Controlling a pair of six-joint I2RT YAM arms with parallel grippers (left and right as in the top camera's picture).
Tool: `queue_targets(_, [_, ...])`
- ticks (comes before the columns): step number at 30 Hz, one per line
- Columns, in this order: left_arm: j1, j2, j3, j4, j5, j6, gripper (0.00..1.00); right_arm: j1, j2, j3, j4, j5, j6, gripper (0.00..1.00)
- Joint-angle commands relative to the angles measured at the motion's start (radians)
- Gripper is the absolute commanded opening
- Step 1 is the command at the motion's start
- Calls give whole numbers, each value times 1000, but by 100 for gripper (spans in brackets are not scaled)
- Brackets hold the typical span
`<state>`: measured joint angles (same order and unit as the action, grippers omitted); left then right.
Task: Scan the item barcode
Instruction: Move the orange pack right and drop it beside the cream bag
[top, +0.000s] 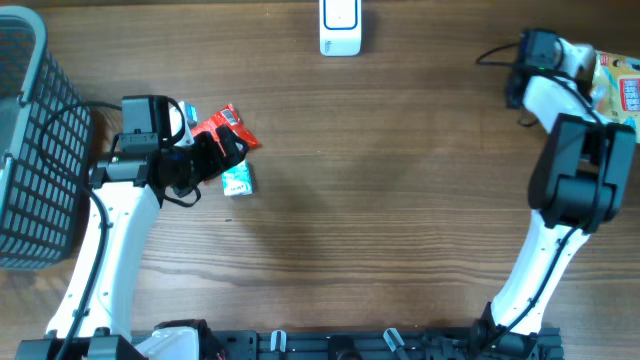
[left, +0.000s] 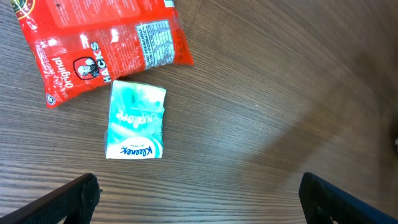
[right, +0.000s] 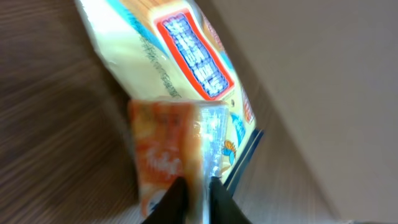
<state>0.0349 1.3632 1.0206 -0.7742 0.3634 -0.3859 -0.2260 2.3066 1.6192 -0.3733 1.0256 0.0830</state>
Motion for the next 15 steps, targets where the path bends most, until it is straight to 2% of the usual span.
queue_targets(1, [2, 8, 6, 2, -6, 5, 100, -37, 10, 3, -21, -145, 100, 99])
queue_targets(7, [2, 8, 6, 2, -6, 5, 100, -47, -47, 4, -62, -242, 112, 100])
queue_targets(12, [2, 8, 6, 2, -6, 5, 100, -59, -235, 4, -99, -563, 263, 100])
queue_targets(15, [2, 8, 6, 2, -6, 5, 100, -62, -381, 4, -96, -756, 289, 100])
